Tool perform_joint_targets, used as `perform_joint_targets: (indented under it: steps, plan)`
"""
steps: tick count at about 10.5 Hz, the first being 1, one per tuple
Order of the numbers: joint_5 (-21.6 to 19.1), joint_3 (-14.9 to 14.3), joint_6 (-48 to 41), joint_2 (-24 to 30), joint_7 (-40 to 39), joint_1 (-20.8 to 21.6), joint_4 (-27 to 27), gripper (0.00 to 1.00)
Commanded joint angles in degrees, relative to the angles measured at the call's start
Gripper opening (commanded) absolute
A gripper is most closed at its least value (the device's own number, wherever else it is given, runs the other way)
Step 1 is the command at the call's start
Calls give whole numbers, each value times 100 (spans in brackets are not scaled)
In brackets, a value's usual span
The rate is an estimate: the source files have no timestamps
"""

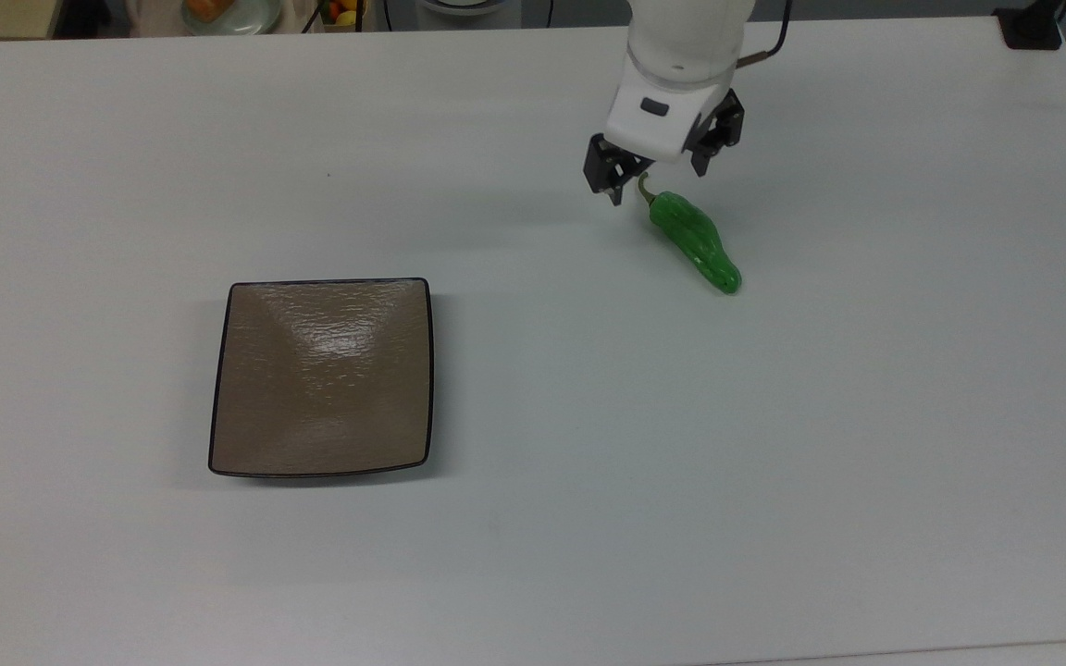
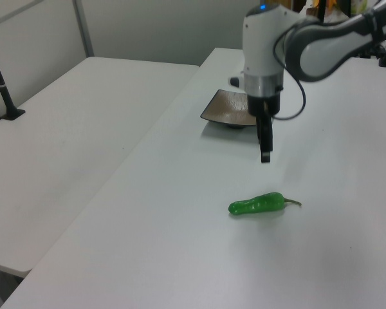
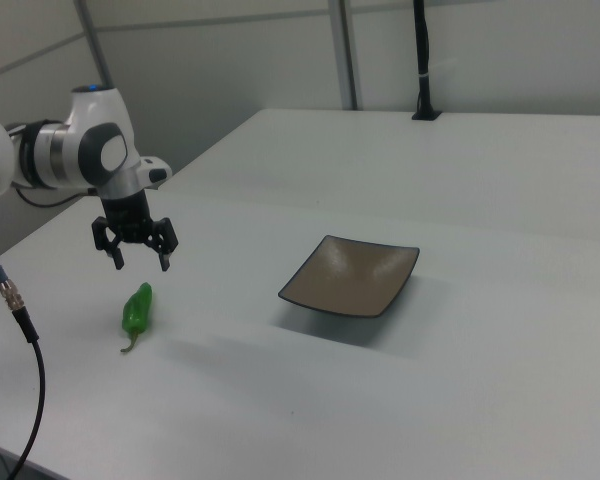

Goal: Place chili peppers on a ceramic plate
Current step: 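Lower the open gripper onto the green chili pepper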

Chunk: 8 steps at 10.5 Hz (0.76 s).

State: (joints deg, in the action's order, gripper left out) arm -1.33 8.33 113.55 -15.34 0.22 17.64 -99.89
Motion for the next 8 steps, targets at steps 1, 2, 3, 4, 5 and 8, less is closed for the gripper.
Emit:
perform_joint_targets:
  steps: [1, 2, 3, 4, 5, 8]
  plan:
    - [80, 46, 500, -240, -22, 187, -224, 100]
    - [71, 46, 684, -328, 48, 240, -250, 100]
    - [71, 46, 773, -442, 318, 301, -293, 100]
    - [80, 46, 930, -556, 599, 380, -302, 100]
    - [141, 46, 1089, -627, 733, 407, -346, 100]
    - [265, 46, 1257, -838, 760, 521, -417, 100]
